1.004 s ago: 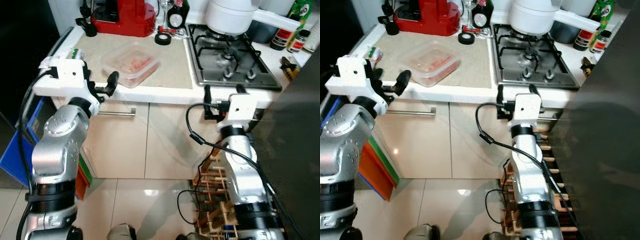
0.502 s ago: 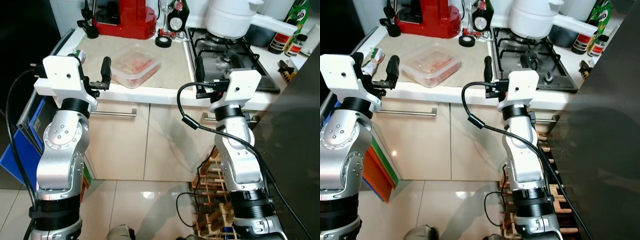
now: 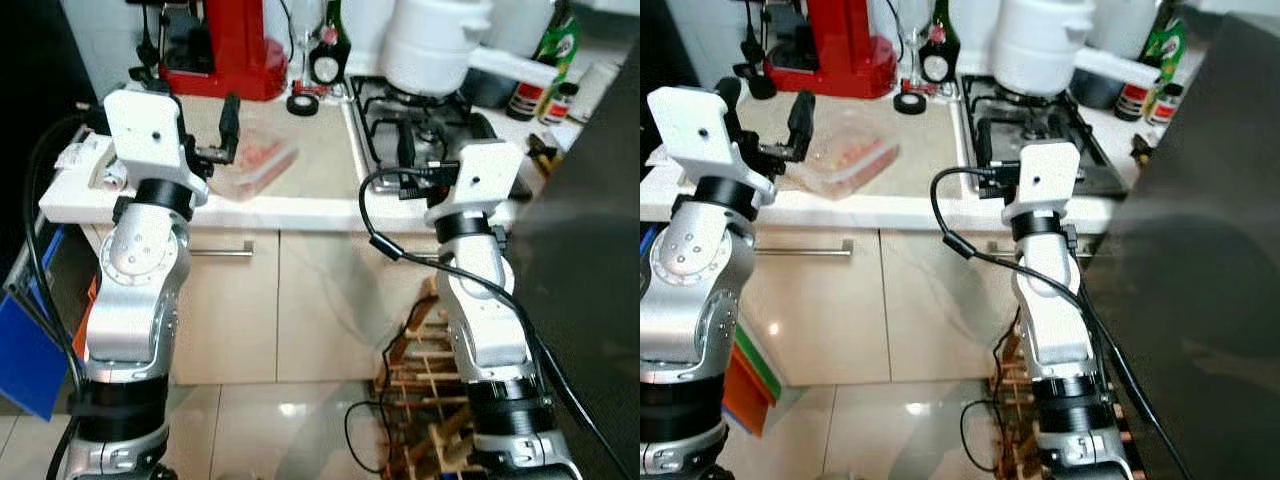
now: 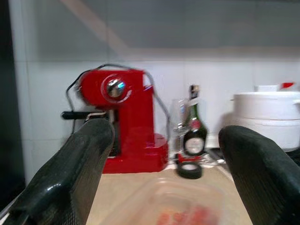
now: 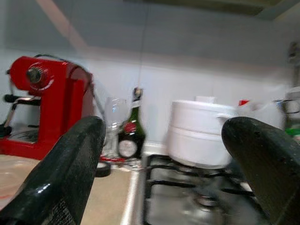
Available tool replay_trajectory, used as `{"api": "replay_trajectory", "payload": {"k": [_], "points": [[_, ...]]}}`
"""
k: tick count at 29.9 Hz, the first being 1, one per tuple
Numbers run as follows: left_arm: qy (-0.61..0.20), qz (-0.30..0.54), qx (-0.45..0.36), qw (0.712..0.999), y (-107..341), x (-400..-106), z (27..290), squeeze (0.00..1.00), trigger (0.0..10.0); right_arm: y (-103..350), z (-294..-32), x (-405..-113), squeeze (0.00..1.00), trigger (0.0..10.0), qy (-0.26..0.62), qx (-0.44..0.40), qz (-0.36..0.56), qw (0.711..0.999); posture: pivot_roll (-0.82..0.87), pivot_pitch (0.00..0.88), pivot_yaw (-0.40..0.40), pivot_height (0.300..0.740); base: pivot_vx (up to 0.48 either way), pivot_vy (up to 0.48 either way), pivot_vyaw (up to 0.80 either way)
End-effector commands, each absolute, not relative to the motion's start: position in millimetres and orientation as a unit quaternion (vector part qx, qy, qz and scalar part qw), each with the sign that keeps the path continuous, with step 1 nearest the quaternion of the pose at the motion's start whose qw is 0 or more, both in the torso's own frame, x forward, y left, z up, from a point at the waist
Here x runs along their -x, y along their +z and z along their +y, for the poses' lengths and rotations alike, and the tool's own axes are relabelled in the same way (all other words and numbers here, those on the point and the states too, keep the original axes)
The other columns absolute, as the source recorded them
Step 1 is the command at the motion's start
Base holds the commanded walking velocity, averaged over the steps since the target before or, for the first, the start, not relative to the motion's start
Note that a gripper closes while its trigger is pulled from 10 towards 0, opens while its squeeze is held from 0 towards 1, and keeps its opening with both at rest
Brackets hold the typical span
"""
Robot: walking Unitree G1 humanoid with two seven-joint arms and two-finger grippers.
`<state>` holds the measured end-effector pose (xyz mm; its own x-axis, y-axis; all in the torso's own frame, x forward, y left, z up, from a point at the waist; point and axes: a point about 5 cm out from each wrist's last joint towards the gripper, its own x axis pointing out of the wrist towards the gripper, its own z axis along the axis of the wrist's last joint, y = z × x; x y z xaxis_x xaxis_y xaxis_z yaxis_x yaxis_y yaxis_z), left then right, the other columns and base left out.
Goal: Restocking fridge
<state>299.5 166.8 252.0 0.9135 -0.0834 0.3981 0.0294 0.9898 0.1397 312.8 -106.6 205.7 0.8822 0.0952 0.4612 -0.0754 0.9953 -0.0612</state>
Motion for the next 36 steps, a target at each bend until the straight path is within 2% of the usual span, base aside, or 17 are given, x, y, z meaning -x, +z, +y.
{"api": "replay_trajectory", "payload": {"k": [1,7,9,11,15,17,23,24,31,36], "points": [[-0.032,-0.208,-0.069,0.975,255.6,-302.1,167.9,0.0,10.0,204.2,-104.8,-314.4,0.02,10.0,0.047,0.023,-0.235,0.971,0.1,0.0,-0.053,0.74,0.428,0.0,0.0],[-0.013,-0.218,-0.058,0.974,261.8,-305.0,174.7,0.0,10.0,202.5,-103.1,-314.8,0.02,10.0,0.051,0.026,-0.231,0.971,0.1,0.0,-0.053,0.74,0.416,0.0,0.0],[-0.01,-0.213,-0.045,0.976,261.6,-305.7,175.6,0.0,10.0,202.2,-103.1,-314.7,0.01,10.0,0.052,0.026,-0.231,0.971,0.1,0.0,-0.053,0.74,0.0,0.0,0.0],[-0.004,-0.19,0.002,0.982,260.9,-308.8,178.6,0.0,10.0,201.5,-102.1,-314.2,0.02,10.0,0.054,0.025,-0.229,0.972,0.1,0.0,-0.05,0.74,0.0,0.0,0.0],[0.009,-0.184,0.028,0.982,264.3,-310.1,184.4,0.0,10.0,200.9,-101.6,-313.4,0.02,10.0,0.056,0.024,-0.228,0.972,0.1,0.0,-0.047,0.74,0.0,0.0,0.0],[0.023,-0.159,0.082,0.984,267.0,-314.1,196.4,0.0,10.0,198.8,-102.4,-311.3,0.02,10.0,0.058,0.023,-0.224,0.972,0.1,0.0,-0.047,0.74,0.0,0.0,0.0],[0.038,-0.035,0.172,0.984,239.6,-329.4,212.5,0.0,10.0,195.3,-105.1,-311.1,0.02,10.0,0.055,0.013,-0.213,0.975,0.09,0.0,-0.042,0.74,0.0,0.0,0.0],[0.057,0.019,0.195,0.979,227.8,-330.8,219.3,0.0,10.0,194.4,-107.9,-311.6,0.02,10.0,0.051,0.012,-0.209,0.977,0.08,0.0,-0.039,0.74,0.0,0.0,0.0],[0.082,0.048,0.193,0.977,223.9,-327.1,231.5,0.0,10.0,190.9,-112.0,-310.8,0.02,10.0,0.047,0.013,-0.2,0.979,0.09,0.0,-0.041,0.74,0.0,0.0,0.0],[0.058,0.072,0.233,0.968,218.9,-328.6,221.8,0.0,10.0,189.7,-110.5,-311.1,0.02,10.0,0.053,0.014,-0.198,0.979,0.09,0.0,-0.042,0.74,0.0,0.0,0.0]]}}
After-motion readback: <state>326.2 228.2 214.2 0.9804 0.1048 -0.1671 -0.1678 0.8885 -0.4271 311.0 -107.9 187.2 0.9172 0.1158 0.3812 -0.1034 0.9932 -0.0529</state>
